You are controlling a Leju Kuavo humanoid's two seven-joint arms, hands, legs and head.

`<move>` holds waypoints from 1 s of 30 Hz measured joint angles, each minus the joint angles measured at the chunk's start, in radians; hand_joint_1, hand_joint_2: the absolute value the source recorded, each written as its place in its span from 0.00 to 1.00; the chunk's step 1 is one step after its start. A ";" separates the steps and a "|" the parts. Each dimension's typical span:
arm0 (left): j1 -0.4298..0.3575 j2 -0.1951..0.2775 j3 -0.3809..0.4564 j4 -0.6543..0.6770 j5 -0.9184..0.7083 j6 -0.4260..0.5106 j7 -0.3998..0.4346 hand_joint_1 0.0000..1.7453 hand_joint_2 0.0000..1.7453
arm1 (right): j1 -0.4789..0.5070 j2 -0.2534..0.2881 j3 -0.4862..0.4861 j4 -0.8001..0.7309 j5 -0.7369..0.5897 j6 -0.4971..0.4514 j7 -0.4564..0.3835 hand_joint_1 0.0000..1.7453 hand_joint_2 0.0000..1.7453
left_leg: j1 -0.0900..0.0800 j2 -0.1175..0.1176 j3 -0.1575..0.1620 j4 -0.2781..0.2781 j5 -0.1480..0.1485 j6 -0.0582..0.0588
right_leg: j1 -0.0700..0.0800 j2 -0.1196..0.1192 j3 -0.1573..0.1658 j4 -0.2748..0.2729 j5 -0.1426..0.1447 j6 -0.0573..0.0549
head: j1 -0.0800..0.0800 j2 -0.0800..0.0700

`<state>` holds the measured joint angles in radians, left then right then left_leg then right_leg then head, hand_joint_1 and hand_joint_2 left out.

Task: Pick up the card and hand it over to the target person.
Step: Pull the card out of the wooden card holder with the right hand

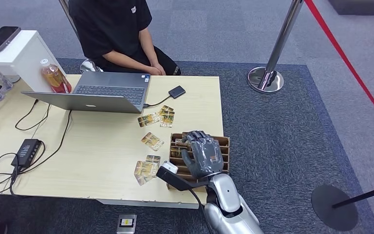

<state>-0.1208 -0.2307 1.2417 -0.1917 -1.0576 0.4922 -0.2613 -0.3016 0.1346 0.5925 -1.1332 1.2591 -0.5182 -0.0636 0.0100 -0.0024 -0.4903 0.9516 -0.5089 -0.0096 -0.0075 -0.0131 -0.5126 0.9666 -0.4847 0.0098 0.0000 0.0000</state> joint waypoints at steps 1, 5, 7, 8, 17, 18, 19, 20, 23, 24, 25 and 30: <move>0.000 0.000 0.000 0.000 0.000 0.001 0.001 0.00 0.00 | -0.001 0.000 0.001 0.002 0.000 0.001 0.000 0.47 1.00 | 0.000 0.000 0.000 0.000 0.000 0.000 | 0.000 0.000 0.000 0.000 0.000 0.000 | 0.000 0.000; 0.000 0.000 0.001 0.001 0.001 0.003 0.004 0.00 0.00 | -0.008 0.003 0.013 0.017 -0.010 0.002 -0.005 0.53 1.00 | 0.000 0.000 0.000 0.000 0.000 0.000 | 0.000 0.000 0.000 0.000 0.000 0.000 | 0.000 0.000; 0.000 0.000 0.001 0.001 0.002 0.004 0.003 0.00 0.00 | -0.011 0.004 0.021 0.024 -0.018 0.002 -0.008 0.55 1.00 | 0.000 0.000 0.000 0.000 0.000 0.000 | 0.000 0.000 0.000 0.000 0.000 0.000 | 0.000 0.000; 0.000 0.000 0.001 0.001 0.002 0.004 0.004 0.00 0.00 | -0.012 0.004 0.025 0.027 -0.020 0.004 -0.009 0.55 1.00 | 0.000 0.000 0.000 0.000 0.000 0.000 | 0.000 0.000 0.000 0.000 0.000 0.000 | 0.000 0.000; -0.001 -0.001 -0.001 0.001 0.000 0.008 0.011 0.00 0.00 | -0.025 0.017 0.044 0.046 -0.032 0.011 -0.014 0.53 1.00 | 0.000 0.000 0.000 0.000 0.000 0.000 | 0.000 0.000 0.000 0.000 0.000 0.000 | 0.000 0.000; -0.001 -0.001 0.000 0.001 0.001 0.010 0.013 0.00 0.00 | -0.031 0.020 0.047 0.053 -0.036 0.015 -0.016 0.53 1.00 | 0.000 0.000 0.000 0.000 0.000 0.000 | 0.000 0.000 0.000 0.000 0.000 0.000 | 0.000 0.000; -0.001 -0.001 0.001 0.001 0.001 0.012 0.015 0.00 0.00 | -0.035 0.022 0.050 0.059 -0.039 0.017 -0.018 0.52 1.00 | 0.000 0.000 0.000 0.000 0.000 0.000 | 0.000 0.000 0.000 0.000 0.000 0.000 | 0.000 0.000; -0.001 -0.002 0.002 0.001 0.003 0.014 0.018 0.00 0.00 | -0.041 0.025 0.054 0.066 -0.043 0.021 -0.019 0.52 1.00 | 0.000 0.000 0.000 0.000 0.000 0.000 | 0.000 0.000 0.000 -0.001 0.001 0.000 | 0.000 0.000; -0.002 -0.003 0.006 0.001 0.006 0.018 0.022 0.00 0.00 | -0.057 0.033 0.062 0.081 -0.050 0.025 -0.024 0.52 1.00 | 0.000 0.000 0.000 0.000 0.001 0.000 | 0.000 0.000 0.000 -0.001 0.001 0.000 | 0.000 0.000; -0.002 -0.003 0.007 0.001 0.007 0.019 0.024 0.00 0.00 | -0.063 0.035 0.064 0.087 -0.052 0.026 -0.025 0.52 1.00 | 0.000 0.000 0.000 0.000 0.001 0.000 | 0.000 0.000 0.000 -0.001 0.001 0.000 | 0.000 0.000; -0.002 -0.003 0.008 0.002 0.008 0.019 0.024 0.00 0.00 | -0.067 0.036 0.065 0.091 -0.054 0.027 -0.026 0.52 1.00 | 0.000 0.000 0.000 0.000 0.001 0.000 | 0.000 0.000 0.000 -0.001 0.001 0.000 | 0.000 0.000; -0.003 -0.003 0.008 0.002 0.009 0.021 0.026 0.00 0.00 | -0.084 0.041 0.071 0.112 -0.064 0.031 -0.028 0.52 1.00 | 0.000 0.000 0.000 -0.001 0.001 0.000 | 0.000 0.001 -0.001 -0.001 0.001 0.000 | 0.000 0.000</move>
<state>-0.1233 -0.2339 1.2501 -0.1894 -1.0484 0.5132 -0.2351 -0.3855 0.1751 0.6639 -1.0212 1.1950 -0.4874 -0.0919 0.0102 -0.0021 -0.4908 0.9510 -0.5080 -0.0094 -0.0072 -0.0123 -0.5131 0.9657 -0.4835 0.0096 0.0000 0.0000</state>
